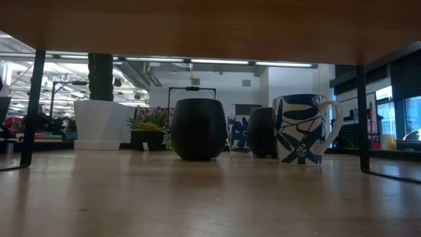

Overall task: Place coffee mugs
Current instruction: Put the light yellow mug on the shelf

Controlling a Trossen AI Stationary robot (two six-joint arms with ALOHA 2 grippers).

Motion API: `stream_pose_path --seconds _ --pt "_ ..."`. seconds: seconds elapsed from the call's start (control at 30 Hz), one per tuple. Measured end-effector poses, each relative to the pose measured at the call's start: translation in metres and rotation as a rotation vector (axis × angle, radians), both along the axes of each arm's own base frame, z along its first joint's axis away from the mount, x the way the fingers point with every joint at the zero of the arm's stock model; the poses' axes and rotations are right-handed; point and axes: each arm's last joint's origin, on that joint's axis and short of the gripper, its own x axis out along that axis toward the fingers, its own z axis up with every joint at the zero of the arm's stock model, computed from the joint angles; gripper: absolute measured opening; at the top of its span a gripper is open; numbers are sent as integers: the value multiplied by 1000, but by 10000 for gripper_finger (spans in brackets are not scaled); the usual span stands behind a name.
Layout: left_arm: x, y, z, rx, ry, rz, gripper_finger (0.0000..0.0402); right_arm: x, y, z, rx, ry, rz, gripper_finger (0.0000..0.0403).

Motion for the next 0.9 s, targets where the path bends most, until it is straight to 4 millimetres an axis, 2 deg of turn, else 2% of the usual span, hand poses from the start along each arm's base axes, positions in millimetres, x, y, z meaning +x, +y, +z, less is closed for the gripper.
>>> stream_pose_path --seconds 0.27,0.43,0.7,0.9 --pt "0 0 0 15 1 -4 137 -12 17 -2 36 79 -16 0" --pt "0 0 0 24 1 -8 137 -12 28 -6 41 79 5 0" --pt "0 0 0 24 1 -7 137 -2 22 -2 64 -17 28 0" --pt "0 0 0 24 1 -6 137 8 15 -9 62 -35 30 0"
